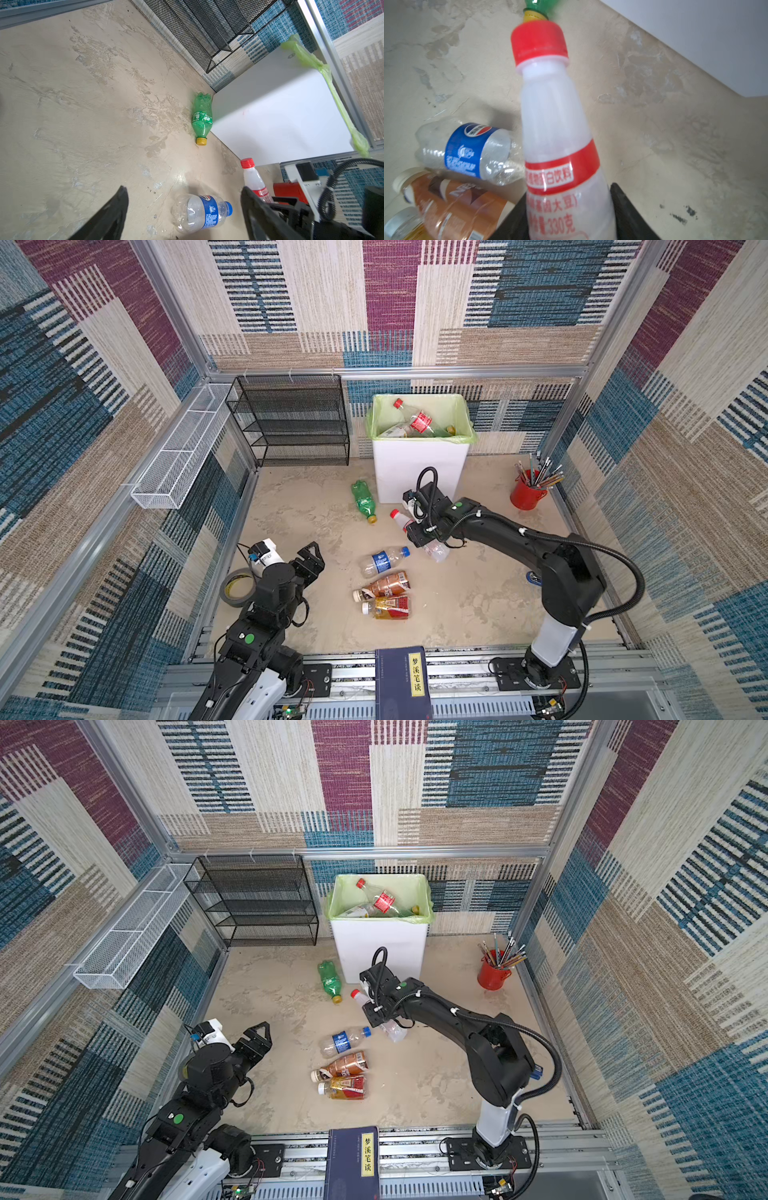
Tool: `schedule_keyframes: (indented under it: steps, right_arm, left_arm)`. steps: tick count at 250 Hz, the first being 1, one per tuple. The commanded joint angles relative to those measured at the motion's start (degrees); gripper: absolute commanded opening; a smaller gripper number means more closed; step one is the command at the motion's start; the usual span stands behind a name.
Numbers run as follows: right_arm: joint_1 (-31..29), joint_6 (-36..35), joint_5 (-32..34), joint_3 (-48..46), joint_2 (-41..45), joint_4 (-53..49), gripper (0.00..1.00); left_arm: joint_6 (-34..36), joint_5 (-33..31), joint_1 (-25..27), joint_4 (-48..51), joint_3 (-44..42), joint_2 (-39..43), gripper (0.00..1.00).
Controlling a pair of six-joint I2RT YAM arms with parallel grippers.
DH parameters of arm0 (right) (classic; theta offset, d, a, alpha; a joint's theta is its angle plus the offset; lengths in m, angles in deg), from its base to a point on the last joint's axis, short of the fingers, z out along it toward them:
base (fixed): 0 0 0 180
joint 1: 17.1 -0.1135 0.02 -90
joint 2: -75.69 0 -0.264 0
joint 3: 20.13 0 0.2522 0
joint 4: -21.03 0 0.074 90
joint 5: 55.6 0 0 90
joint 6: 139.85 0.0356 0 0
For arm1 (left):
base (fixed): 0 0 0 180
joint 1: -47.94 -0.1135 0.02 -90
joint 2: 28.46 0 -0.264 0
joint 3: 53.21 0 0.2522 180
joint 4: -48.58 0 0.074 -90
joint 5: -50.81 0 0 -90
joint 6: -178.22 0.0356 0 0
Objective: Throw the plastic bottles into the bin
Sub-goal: 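Lower right gripper onto the white-red milk bottle and close, then lift the white-red bottle with right gripper and carry over the bin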
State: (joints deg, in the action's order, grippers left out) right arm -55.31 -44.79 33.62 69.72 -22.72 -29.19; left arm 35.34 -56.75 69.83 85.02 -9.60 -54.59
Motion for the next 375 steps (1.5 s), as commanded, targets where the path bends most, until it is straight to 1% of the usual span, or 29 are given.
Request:
schedule_keyframes:
  steps: [1,59,99,160,185,208,233,268,294,316,333,347,361,375]
  right_arm:
    - [0.66,6.44,-3.63,-7.63,7.27,11.16,0.54]
    - [1.66,16.94,-4.41,-27.86,25.85,31.43,0.53]
    - [1.7,21.72,-1.54,-38.42,37.99,43.28,0.55]
    - [1.84,24.04,5.92,-47.75,52.82,50.6,0.54]
    - [2.09,26.02,8.15,-50.54,57.39,53.07,0.52]
    - [2.19,26.67,9.98,-51.75,59.82,54.84,0.51]
    - [2.35,25.55,11.18,-51.37,60.51,56.29,0.51]
    - [3.16,23.78,11.61,-49.78,59.36,59.0,0.52]
    - [4.14,22.03,11.15,-47.53,56.73,61.8,0.52]
    - [5.71,20.06,9.3,-43.52,52.74,64.73,0.54]
    - [7.57,18.12,6.98,-38.39,47.82,67.04,0.55]
    - [9.57,16.89,4.24,-31.98,42.3,68.04,0.57]
    - [11.64,15.44,0.98,-22.95,35.23,67.94,0.58]
    - [13.57,14.22,-1.23,-11.38,26.59,66.33,0.59]
  left_arm:
    - [0.64,1.5,-0.01,-3.39,0.42,-1.28,0.85]
    - [1.34,4.24,-0.01,-5.6,1.64,-5.38,0.85]
    - [2.34,5.52,0.0,-6.85,2.74,-7.83,0.85]
    - [2.26,6.49,0.0,-8.9,3.02,-10.51,0.85]
    - [2.33,7.27,0.0,-10.58,3.47,-12.46,0.85]
    - [2.73,8.09,-0.03,-11.55,4.33,-14.56,0.84]
    - [2.87,8.74,-0.07,-12.51,5.0,-16.28,0.84]
    - [3.05,9.07,-0.01,-13.1,5.74,-17.7,0.84]
    - [3.31,9.05,0.0,-12.56,6.2,-17.82,0.84]
    - [3.42,8.8,-0.01,-11.85,6.67,-17.47,0.84]
    - [3.6,8.68,-0.02,-11.31,7.04,-17.21,0.84]
    - [3.8,8.5,0.0,-11.04,7.34,-17.03,0.84]
    - [3.97,8.09,0.0,-10.82,7.69,-16.77,0.84]
    - [4.1,7.75,-0.01,-10.81,7.83,-16.6,0.84]
